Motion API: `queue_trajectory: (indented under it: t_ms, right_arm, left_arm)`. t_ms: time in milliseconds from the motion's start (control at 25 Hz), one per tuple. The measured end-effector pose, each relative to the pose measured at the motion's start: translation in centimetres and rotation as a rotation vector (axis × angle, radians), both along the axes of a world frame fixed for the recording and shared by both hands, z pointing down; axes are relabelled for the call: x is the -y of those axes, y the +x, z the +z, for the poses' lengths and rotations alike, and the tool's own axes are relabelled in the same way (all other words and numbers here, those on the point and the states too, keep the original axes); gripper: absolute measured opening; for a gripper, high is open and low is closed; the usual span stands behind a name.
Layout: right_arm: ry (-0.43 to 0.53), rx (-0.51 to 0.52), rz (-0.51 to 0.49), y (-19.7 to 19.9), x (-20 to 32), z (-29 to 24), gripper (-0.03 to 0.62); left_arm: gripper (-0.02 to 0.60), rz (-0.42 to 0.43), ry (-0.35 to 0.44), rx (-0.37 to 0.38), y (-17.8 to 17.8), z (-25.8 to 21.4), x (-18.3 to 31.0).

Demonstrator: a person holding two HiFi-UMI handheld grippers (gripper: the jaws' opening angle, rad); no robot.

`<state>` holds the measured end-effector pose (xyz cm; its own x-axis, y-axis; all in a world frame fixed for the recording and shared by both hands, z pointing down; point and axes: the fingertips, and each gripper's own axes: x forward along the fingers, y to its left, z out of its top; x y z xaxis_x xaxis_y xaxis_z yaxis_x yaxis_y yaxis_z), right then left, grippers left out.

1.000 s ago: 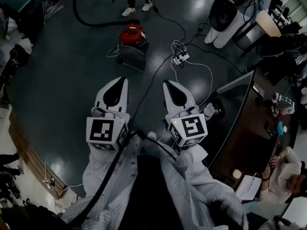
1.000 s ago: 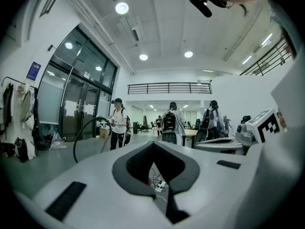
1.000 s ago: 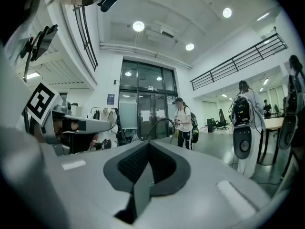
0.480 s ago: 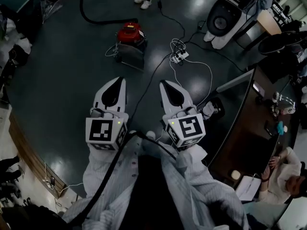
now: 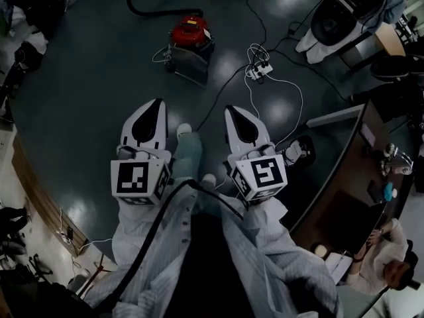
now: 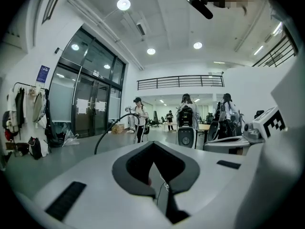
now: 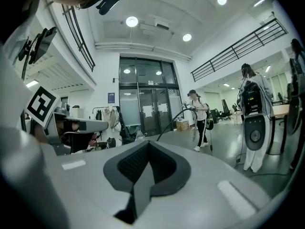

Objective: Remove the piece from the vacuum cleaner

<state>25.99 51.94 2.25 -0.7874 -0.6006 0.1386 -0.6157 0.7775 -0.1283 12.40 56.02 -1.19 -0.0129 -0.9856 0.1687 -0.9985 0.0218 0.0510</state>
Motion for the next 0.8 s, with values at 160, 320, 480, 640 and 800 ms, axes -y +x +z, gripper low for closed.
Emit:
queue_trajectory:
  t_ms: [160,320,480,640,800]
  right_arm:
    - [0.001,-0.020,-0.004,-3.4,4.3,0.7,0.002]
    - [0.000,-0.016,0.020,-7.9,10.8,1.2,0.002]
    - [0.005,-0.007,0.093,-12.9,17.7,0.8,0.002]
    - [-0.023,-0.013,0.177,-16.6,23.2,0.9,0.002]
    - [-0.057,-0.048,0.228,-18.8,28.1,2.5,0.002]
  left_arm:
    - [0.003,-0.006,-0.006,-0.010,-3.5,0.5,4.4]
    - [0.003,0.042,-0.002,0.005,-7.8,0.9,11.3]
    - [0.003,0.123,-0.016,0.027,-12.8,0.3,18.2]
    - [0.003,0.212,-0.036,0.030,-17.0,0.1,24.6]
    - [0.003,0.262,-0.087,0.020,-19.6,2.1,30.3]
